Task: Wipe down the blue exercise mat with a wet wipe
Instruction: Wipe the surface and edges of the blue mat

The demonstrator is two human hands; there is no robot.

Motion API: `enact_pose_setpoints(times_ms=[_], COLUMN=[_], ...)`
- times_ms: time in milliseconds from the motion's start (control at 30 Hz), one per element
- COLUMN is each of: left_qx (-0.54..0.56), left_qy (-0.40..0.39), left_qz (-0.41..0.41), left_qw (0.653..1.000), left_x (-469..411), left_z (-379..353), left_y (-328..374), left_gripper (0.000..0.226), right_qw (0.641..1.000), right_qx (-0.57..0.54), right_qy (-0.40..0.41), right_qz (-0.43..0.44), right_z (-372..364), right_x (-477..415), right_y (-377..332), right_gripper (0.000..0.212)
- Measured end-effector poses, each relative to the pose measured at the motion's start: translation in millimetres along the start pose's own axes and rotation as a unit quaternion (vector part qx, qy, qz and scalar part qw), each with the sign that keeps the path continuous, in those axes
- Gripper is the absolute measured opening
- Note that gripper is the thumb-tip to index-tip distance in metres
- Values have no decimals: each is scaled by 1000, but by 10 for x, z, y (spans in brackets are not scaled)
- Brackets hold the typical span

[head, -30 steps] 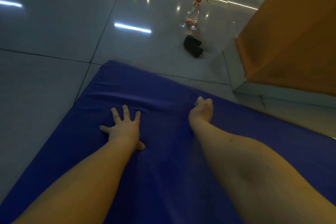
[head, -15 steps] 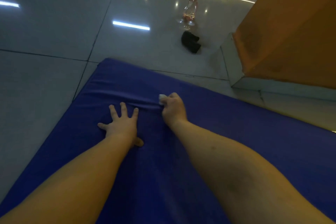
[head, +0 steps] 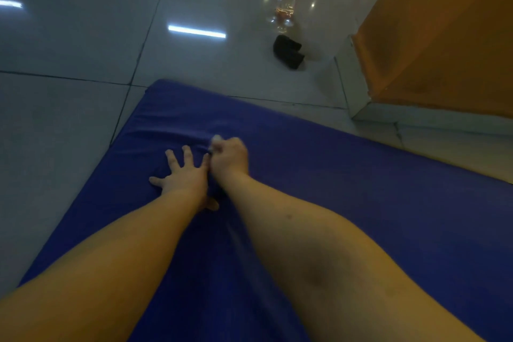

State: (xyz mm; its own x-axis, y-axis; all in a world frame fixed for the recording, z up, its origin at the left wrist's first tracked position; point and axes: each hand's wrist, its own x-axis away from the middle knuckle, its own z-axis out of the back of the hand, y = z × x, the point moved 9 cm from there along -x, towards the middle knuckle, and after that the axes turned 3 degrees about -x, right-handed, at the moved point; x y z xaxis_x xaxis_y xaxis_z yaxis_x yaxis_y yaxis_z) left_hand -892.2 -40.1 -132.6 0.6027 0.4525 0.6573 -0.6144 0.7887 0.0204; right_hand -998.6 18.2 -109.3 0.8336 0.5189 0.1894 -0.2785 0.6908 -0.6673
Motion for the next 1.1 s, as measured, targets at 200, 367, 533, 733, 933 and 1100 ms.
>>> enact_pose_setpoints(times_ms=[200, 367, 533, 733, 933, 1100], left_qx=[-13, -44, -93, -188, -197, -197], left_qy=[-4, -45, -59, -10, 3, 10], left_qz=[1, -38, -83, -94, -93, -108], left_qw=[1000, 997, 990, 978, 976, 974], left_x=[3, 83, 295, 476, 493, 492], left_z=[-7, 66, 110, -147, -114, -106], left_y=[-12, -38, -613, -941, -915, -902], left_gripper=[131, 128, 117, 122, 121, 121], right_qw=[998, 964, 934, 990, 994, 995], right_qx=[-57, -124, -70, 9, 42, 77], right_qy=[-26, 103, 184, 91, -81, 66], right_qz=[-33, -212, -299, -103, 52, 2], right_z=[139, 1050, 1346, 323, -518, 503], right_x=[57, 409, 563, 438, 452, 355], right_y=[225, 1311, 1604, 233, -336, 517], right_gripper=[15, 9, 15, 22, 30, 22])
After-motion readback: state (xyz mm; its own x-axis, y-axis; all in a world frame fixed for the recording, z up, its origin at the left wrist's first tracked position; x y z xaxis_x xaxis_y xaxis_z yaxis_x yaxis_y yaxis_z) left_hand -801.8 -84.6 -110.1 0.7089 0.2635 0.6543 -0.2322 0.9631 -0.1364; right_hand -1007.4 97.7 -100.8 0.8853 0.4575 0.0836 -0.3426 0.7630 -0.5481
